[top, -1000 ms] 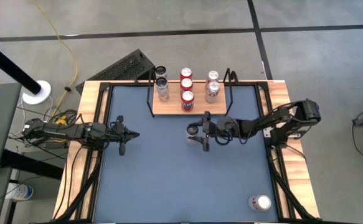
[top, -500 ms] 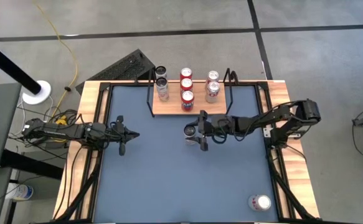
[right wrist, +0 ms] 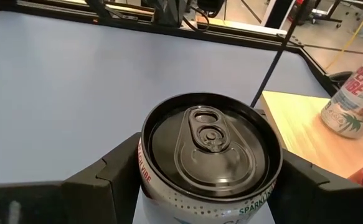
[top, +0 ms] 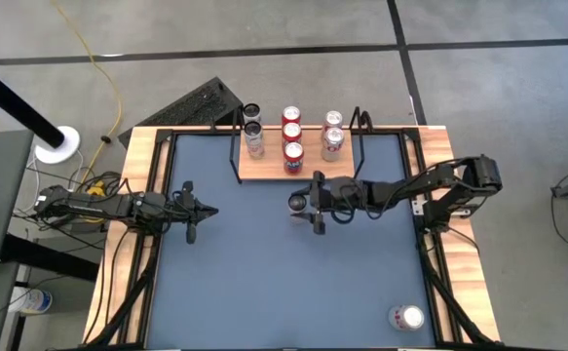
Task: Place canned beverage on shelf
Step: Put the white-pink soda can on the shelf aligned with the other white-pink soda cans
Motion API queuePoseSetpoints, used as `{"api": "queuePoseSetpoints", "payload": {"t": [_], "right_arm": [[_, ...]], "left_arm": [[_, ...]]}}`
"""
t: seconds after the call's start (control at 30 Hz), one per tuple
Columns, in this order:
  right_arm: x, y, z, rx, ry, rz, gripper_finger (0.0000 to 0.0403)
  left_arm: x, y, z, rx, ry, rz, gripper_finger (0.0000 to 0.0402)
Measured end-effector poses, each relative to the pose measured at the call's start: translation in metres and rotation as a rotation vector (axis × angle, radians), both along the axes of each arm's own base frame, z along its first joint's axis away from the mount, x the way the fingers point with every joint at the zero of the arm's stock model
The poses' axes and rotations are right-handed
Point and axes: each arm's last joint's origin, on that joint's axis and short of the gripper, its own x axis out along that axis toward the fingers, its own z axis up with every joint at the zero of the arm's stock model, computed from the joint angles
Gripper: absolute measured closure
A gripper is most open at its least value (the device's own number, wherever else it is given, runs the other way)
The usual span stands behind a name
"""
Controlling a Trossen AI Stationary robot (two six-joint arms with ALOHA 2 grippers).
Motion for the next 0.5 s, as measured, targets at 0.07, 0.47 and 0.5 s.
{"api": "queuePoseSetpoints", "payload": {"t": [0.07, 0.47, 0.5], "right_arm": [[0.0, 0.0, 0.0, 0.005, -0.002, 0.006, 0.0126], [0.011, -0.004, 0.015, 0.013, 0.077, 0.043, 0.0126], [0.011, -0.005, 0.015, 0.012, 0.077, 0.042, 0.0126]], "left_arm": [[0.0, 0.0, 0.0, 0.0, 0.0, 0.0, 0.0401], [0.0, 0.0, 0.0, 0.0, 0.0, 0.0, 0.0401], [0.0, 0.0, 0.0, 0.0, 0.0, 0.0, 0.0401]]}}
